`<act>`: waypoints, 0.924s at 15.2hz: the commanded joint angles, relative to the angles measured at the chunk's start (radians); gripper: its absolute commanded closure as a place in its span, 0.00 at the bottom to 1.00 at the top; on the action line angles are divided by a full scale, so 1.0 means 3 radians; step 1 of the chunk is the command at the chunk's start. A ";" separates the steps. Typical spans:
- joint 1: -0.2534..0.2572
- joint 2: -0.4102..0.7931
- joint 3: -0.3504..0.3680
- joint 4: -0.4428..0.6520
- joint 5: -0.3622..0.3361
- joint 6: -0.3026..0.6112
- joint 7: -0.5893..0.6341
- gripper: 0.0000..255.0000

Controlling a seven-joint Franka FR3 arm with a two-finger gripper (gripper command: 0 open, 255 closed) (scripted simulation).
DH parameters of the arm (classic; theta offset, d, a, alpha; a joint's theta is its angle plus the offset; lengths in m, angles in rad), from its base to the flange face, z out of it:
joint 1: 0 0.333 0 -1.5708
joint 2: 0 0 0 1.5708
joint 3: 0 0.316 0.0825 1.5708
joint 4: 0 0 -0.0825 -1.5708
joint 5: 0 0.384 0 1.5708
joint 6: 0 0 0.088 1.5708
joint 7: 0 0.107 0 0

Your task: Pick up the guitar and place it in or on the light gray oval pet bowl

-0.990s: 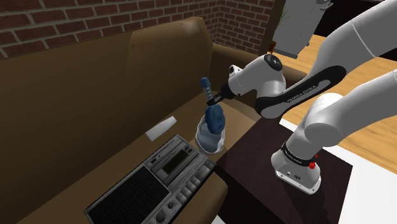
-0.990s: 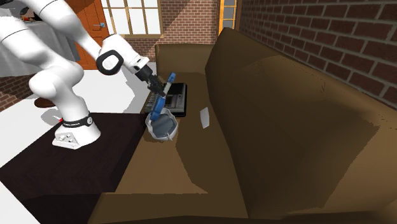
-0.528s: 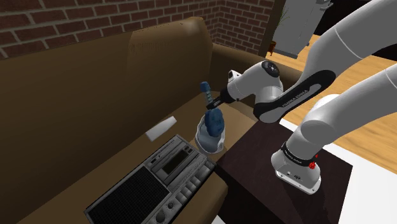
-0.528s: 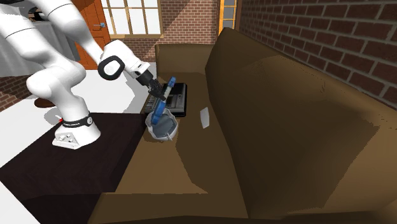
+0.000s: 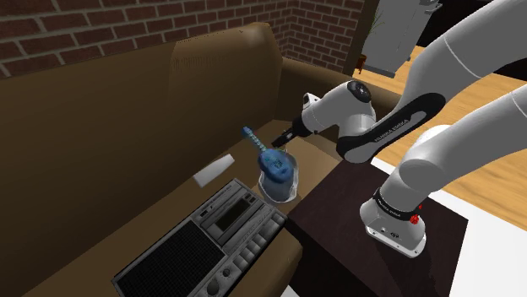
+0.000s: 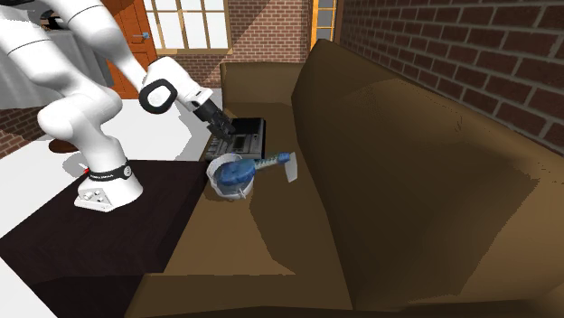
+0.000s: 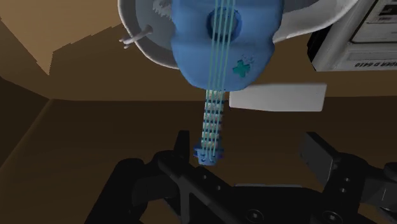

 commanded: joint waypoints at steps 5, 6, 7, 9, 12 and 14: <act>0.1042 -0.0654 -0.1455 -0.0014 -0.1719 -0.0790 0.1130 0.00; 0.1398 -0.0872 -0.1838 -0.0014 -0.1999 -0.1085 0.1289 0.00; 0.1398 -0.0872 -0.1838 -0.0014 -0.1999 -0.1085 0.1289 0.00; 0.1398 -0.0872 -0.1838 -0.0014 -0.1999 -0.1085 0.1289 0.00; 0.1398 -0.0872 -0.1838 -0.0014 -0.1999 -0.1085 0.1289 0.00; 0.1398 -0.0872 -0.1838 -0.0014 -0.1999 -0.1085 0.1289 0.00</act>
